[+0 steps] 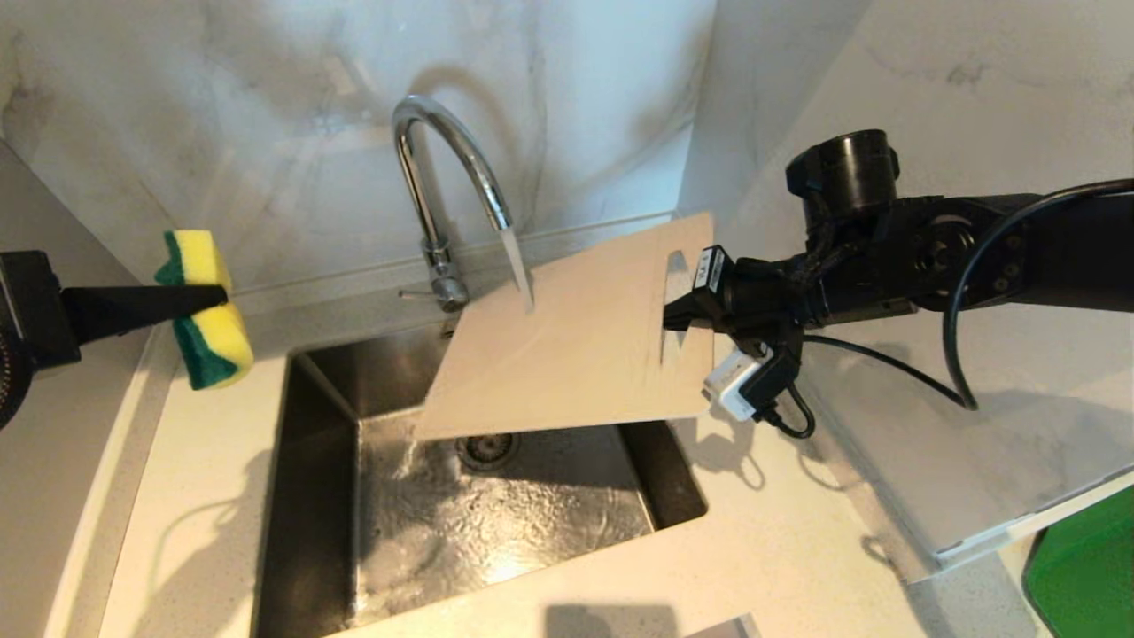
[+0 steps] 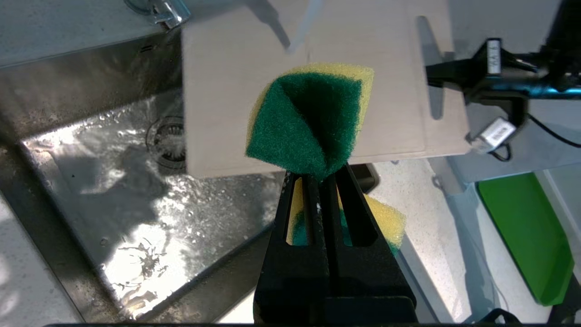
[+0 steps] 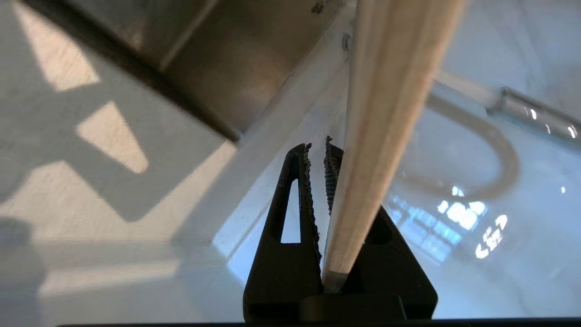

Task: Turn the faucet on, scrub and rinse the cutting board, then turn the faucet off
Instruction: Scrub the cutting board underwater

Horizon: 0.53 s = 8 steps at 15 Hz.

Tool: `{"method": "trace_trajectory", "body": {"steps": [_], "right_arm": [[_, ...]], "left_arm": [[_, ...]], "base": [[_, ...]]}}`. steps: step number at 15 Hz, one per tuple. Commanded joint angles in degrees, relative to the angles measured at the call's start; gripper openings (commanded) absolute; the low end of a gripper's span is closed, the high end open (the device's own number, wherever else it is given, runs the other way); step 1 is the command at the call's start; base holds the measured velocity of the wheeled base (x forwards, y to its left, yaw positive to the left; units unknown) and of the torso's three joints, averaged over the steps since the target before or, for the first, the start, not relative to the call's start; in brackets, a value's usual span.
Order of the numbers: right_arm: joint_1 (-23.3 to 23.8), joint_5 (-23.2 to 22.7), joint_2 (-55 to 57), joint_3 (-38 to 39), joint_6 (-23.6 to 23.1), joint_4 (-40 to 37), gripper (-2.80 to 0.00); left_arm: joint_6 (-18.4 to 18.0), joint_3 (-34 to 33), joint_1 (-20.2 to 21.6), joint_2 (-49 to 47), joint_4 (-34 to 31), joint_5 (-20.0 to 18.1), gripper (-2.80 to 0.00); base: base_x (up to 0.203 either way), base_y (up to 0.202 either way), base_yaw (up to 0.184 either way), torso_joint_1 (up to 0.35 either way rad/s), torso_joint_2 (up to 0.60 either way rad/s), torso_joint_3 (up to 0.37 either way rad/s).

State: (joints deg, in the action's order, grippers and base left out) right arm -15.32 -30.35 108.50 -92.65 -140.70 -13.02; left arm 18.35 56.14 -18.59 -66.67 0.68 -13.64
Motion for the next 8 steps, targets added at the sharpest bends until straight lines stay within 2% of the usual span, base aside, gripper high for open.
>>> {"method": "trace_trajectory", "body": {"steps": [1, 4, 8], "right_arm": [[-1.68, -0.07, 4.1, -3.3, -0.8, -0.15, -2.8], [-3.54, -0.06, 6.25, -4.82, -0.78, -0.16, -2.8], [-3.58, 0.02, 5.4, -4.51, -0.8, -0.6, -2.8]], "left_arm": [[0.1, -0.24, -0.13, -0.13, 0.11, -0.07, -2.8], [0.1, -0.66, -0.13, -0.13, 0.11, -0.07, -2.8], [0.1, -0.68, -0.97, -0.13, 0.11, -0.07, -2.8]], "base": [[0.0, 0.0, 0.0, 0.0, 0.0, 0.0], [0.0, 0.0, 0.0, 0.0, 0.0, 0.0], [0.0, 0.0, 0.0, 0.0, 0.0, 0.0]]}}
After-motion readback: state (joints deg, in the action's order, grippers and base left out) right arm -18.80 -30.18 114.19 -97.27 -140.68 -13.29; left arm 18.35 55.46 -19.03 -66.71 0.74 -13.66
